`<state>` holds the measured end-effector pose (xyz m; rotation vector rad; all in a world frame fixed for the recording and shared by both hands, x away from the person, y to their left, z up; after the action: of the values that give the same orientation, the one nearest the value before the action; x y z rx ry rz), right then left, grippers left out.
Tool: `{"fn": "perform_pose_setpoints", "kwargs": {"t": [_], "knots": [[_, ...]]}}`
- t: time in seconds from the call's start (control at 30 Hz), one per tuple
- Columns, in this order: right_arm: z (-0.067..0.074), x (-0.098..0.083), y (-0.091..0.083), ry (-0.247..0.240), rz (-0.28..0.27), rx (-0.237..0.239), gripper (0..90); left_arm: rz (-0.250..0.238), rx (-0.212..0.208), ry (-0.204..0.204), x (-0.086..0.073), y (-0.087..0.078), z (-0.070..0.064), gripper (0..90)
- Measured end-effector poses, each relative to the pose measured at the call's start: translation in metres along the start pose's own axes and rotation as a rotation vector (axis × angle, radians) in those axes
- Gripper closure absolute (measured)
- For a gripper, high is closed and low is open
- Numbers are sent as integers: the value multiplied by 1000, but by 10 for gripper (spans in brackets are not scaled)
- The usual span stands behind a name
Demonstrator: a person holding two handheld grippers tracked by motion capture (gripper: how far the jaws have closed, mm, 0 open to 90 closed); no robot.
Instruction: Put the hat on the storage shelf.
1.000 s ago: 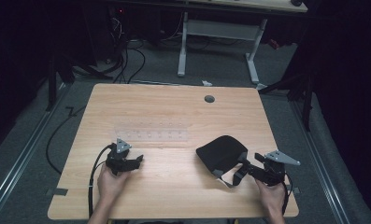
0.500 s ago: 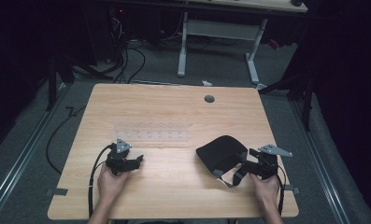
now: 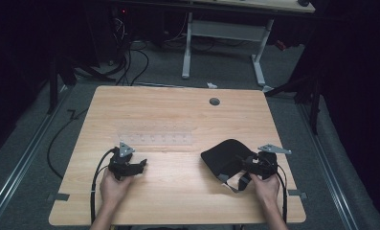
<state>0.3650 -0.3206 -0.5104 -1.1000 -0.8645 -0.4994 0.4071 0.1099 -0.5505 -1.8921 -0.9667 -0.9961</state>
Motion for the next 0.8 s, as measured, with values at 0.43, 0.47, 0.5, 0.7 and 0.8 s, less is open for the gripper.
{"fn": "perform_pose_setpoints", "kwargs": {"t": [0.43, 0.47, 0.5, 0.7, 0.8], "knots": [[-2, 0, 17, 41, 42, 66, 425, 0, 1, 0, 0, 0, 0, 296], [-1, -1, 18, 48, 47, 71, 437, -1, 1, -1, 0, 0, 0, 296], [-2, -1, 19, 48, 53, 77, 450, -1, 1, -1, 0, 0, 0, 296], [-3, -5, 20, 49, 59, 104, 546, -1, 1, 0, 0, 0, 0, 296], [-3, -6, 18, 53, 48, 128, 605, -1, 1, 0, 0, 0, 0, 296]]}}
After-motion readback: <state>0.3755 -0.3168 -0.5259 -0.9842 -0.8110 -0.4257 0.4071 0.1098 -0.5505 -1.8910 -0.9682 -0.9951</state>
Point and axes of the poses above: each handheld gripper's, and its own axes: y roughly forward along the jaws, x roughly out of its top, z roughly to its left, the point moved 1 cm from there along y, roughly forward along the jaws, and after that the axes turned 4 degrees about -z, right-handed, at the moved point
